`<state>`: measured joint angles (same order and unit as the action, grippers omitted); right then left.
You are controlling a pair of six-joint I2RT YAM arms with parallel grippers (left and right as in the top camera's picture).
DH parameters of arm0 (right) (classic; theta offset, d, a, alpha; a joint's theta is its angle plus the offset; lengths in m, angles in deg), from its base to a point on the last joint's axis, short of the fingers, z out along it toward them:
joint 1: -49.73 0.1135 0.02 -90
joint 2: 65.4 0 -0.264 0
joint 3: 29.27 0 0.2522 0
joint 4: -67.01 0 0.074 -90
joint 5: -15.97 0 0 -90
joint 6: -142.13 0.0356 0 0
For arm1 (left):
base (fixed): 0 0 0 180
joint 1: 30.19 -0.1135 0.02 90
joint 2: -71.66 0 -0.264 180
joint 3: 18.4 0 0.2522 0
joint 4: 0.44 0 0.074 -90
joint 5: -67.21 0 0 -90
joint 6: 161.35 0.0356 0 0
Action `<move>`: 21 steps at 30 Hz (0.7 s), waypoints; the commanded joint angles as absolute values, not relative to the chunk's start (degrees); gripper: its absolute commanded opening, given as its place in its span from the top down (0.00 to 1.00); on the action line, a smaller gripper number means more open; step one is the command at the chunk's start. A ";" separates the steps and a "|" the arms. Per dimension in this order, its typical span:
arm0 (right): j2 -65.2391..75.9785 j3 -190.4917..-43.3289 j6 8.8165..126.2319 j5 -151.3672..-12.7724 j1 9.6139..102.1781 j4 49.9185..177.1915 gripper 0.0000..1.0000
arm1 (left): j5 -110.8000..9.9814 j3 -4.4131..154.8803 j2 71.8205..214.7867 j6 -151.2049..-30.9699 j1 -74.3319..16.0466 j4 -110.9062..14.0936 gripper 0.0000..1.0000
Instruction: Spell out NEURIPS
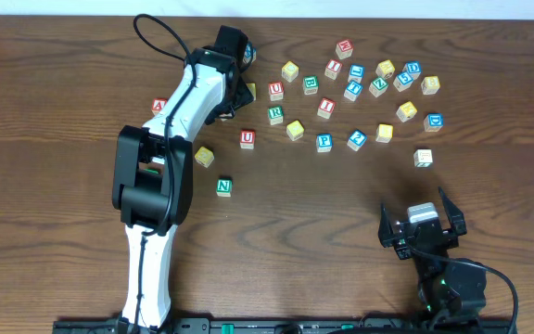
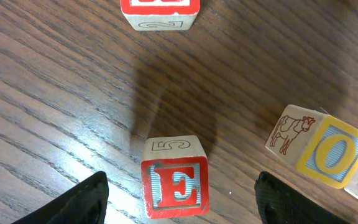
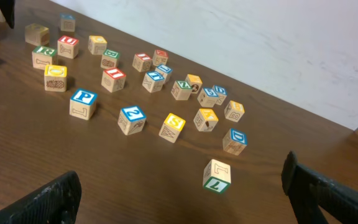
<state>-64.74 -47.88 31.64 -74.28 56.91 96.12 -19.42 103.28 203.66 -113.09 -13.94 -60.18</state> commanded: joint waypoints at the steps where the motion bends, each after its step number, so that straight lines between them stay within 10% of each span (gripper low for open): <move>1: -65.09 -47.77 32.36 -74.39 56.15 96.28 0.01 | -18.06 102.45 204.45 -112.34 -13.77 -59.96 0.26; 21: -65.09 -47.77 32.36 -74.39 56.15 96.28 0.01 | -19.18 100.89 204.45 -113.68 -13.88 -59.48 0.26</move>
